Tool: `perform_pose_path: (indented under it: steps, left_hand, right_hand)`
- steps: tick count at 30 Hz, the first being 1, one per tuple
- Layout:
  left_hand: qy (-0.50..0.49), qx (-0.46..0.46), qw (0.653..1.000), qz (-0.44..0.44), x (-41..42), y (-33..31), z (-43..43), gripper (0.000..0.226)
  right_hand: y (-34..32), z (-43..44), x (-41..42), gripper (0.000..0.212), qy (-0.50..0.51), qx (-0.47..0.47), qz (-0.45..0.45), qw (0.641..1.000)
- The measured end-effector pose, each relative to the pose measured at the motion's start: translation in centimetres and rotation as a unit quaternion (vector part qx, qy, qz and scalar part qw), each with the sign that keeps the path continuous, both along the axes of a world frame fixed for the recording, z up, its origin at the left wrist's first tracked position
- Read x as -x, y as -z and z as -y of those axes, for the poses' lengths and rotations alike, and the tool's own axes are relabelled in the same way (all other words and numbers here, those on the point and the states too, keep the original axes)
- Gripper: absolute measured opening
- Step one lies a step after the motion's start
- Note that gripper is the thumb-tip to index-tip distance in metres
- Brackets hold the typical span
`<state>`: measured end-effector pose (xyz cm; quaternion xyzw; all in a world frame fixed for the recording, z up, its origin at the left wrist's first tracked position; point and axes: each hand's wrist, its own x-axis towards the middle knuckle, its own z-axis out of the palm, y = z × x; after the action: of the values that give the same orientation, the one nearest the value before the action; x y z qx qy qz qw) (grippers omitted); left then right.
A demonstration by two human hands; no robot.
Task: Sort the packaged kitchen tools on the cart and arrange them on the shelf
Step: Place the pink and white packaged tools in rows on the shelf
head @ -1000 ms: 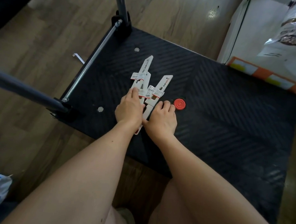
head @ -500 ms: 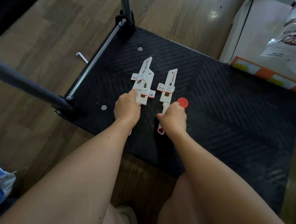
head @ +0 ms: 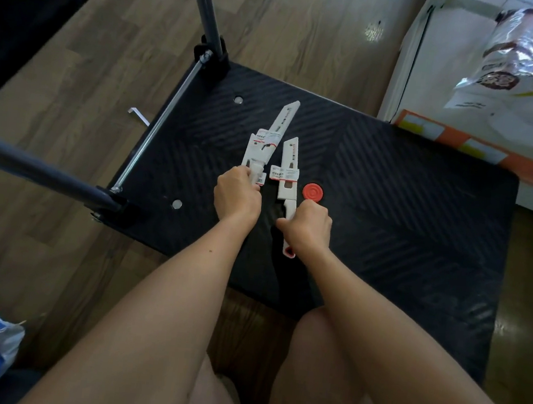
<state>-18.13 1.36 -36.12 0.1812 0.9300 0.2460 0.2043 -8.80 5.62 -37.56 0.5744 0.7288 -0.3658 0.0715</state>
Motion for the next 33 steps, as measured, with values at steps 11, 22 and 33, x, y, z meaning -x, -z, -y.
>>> perform_pose_path:
  steps: [11, 22, 33]
  left_hand:
    - [0.004, 0.003, 0.999, 0.053, -3.3, -15.9, 0.2, 0.024]
    - [0.060, -0.029, 0.997, 0.027, -8.0, -44.0, -2.3, 0.027]
    - [0.145, -0.080, 0.986, -0.008, -15.5, -60.5, -3.9, 0.021]
  right_hand:
    - [-15.9, -2.4, -2.9, 0.029, 0.058, -0.037, -0.003, 0.998]
    - [-44.2, -4.1, -7.9, 0.031, 0.084, -0.089, -0.034, 0.992]
    - [-61.1, -5.1, -17.1, 0.030, 0.140, -0.123, -0.102, 0.977]
